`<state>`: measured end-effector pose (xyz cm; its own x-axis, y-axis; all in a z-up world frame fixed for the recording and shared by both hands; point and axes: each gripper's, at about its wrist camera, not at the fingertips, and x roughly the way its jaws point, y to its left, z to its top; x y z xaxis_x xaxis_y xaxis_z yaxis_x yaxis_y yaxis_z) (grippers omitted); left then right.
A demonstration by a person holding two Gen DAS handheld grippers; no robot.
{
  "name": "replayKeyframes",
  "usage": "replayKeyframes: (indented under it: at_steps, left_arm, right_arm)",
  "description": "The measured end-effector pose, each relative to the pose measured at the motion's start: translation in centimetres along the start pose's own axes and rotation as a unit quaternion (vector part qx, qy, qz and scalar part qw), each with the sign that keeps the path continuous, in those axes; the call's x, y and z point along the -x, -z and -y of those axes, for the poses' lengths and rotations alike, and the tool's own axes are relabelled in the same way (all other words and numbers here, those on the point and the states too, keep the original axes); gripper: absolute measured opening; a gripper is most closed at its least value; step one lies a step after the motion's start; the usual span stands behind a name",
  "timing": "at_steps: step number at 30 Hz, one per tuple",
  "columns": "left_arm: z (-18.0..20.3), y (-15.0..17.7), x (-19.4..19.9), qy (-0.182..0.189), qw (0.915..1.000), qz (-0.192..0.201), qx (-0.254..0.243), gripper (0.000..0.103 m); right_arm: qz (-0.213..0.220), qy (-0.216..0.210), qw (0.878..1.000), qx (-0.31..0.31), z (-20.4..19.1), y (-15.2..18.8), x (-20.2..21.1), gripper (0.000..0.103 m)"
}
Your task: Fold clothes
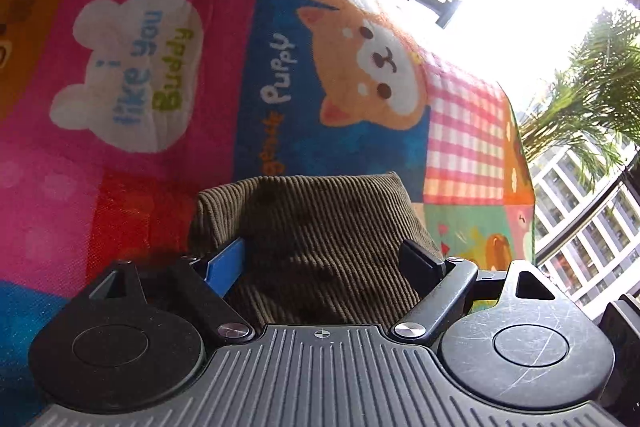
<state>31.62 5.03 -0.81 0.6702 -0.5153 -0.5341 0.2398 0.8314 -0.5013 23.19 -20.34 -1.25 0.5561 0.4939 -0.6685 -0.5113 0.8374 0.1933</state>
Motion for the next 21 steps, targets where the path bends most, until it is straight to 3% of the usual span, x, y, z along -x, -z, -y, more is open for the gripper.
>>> replayKeyframes:
  at_steps: [3, 8, 10, 11, 13, 15, 18, 21]
  left_arm:
    - [0.6, 1.2, 2.7, -0.009, 0.9998, 0.007, -0.018, 0.088]
    - [0.4, 5.3, 7.1, 0.084, 0.9964, -0.003, 0.013, 0.092]
    - [0.2, 6.8, 7.9, 0.111, 0.9932, -0.014, 0.032, 0.095]
    - [0.1, 7.5, 8.0, 0.114, 0.9925, -0.021, 0.039, 0.095]
    - [0.2, 8.8, 7.2, 0.060, 0.9969, -0.044, 0.023, 0.093]
    - [0.5, 9.3, 7.2, 0.039, 0.9981, -0.048, 0.008, 0.093]
    - [0.6, 8.9, 8.2, 0.029, 0.9991, -0.030, 0.011, 0.095]
    - [0.0, 7.7, 9.2, -0.011, 0.9997, 0.006, 0.022, 0.096]
  right_arm:
    - [0.009, -0.001, 1.000, 0.003, -0.1, 0.0, 0.6, 0.103]
    - [0.078, 0.025, 0.996, 0.027, -0.4, -0.4, 3.7, 0.103]
    - [0.084, 0.030, 0.996, 0.028, -0.2, -0.6, 4.1, 0.103]
    - [0.067, 0.038, 0.997, 0.031, -0.2, -0.6, 3.5, 0.103]
    - [0.023, 0.060, 0.997, 0.040, -0.3, -0.3, 1.9, 0.103]
    - [0.013, 0.060, 0.998, 0.025, 0.0, 0.7, 1.2, 0.103]
    - [-0.003, 0.030, 0.999, -0.022, 1.2, 0.5, 1.6, 0.103]
    - [0.014, 0.021, 0.999, -0.038, 2.0, 0.5, 2.9, 0.103]
